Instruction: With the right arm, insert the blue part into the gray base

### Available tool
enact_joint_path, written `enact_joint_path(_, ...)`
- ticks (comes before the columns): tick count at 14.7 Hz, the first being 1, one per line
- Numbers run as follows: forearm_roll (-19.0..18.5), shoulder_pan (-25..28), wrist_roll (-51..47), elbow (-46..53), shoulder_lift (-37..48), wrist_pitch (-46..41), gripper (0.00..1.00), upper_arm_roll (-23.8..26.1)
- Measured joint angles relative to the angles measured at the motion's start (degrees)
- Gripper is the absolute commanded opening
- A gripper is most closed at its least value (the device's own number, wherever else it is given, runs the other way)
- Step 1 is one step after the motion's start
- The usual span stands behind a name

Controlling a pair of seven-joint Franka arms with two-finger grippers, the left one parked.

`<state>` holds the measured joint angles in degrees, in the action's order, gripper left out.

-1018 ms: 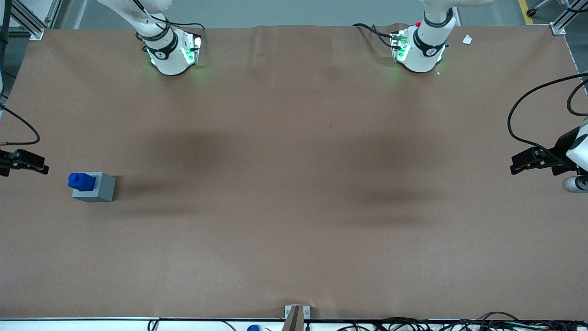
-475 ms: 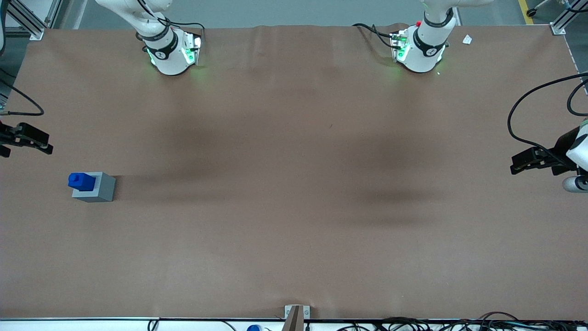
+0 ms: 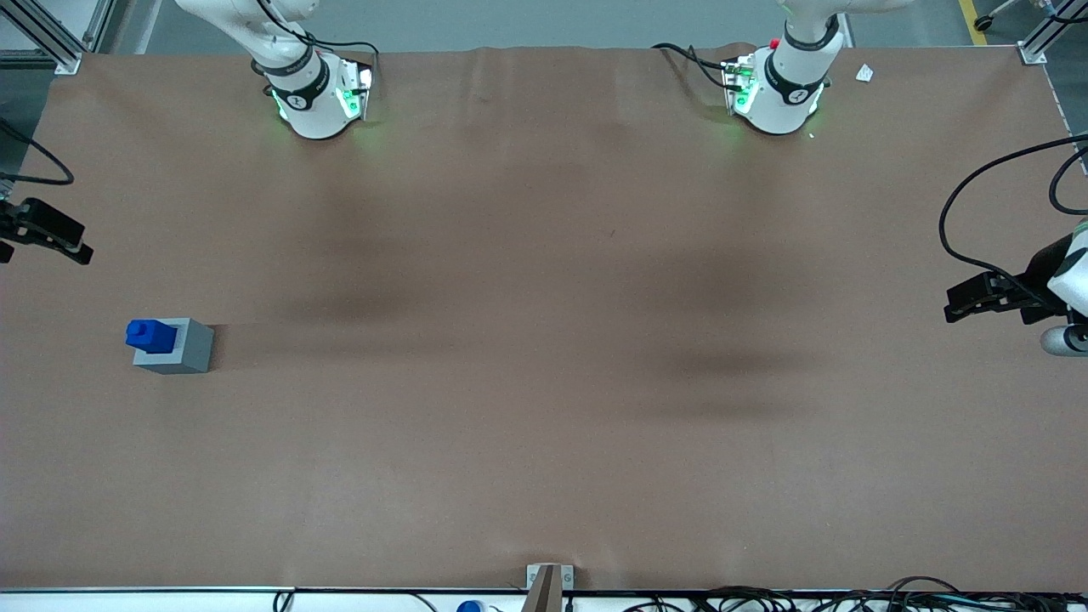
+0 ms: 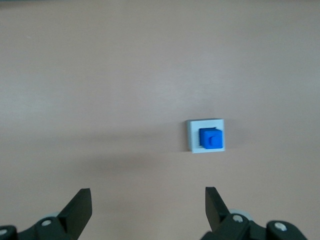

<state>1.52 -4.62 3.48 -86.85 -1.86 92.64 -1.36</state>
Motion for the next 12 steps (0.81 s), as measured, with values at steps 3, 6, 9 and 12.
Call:
enact_joint_path(3,2.8,-1.3,0.1,0.0,0.7,-1.7,1.00,-0.7)
enact_joint_path(6,1.2,-1.4,0.1,0.0,1.4,-2.5,1.00,-0.3)
enact_joint_path(9,-0.6,-0.8,0.1,0.0,1.7,-3.1,1.00,0.8)
enact_joint_path(12,-0.8,-0.8,0.1,0.1,1.8,-3.1,1.00,1.0)
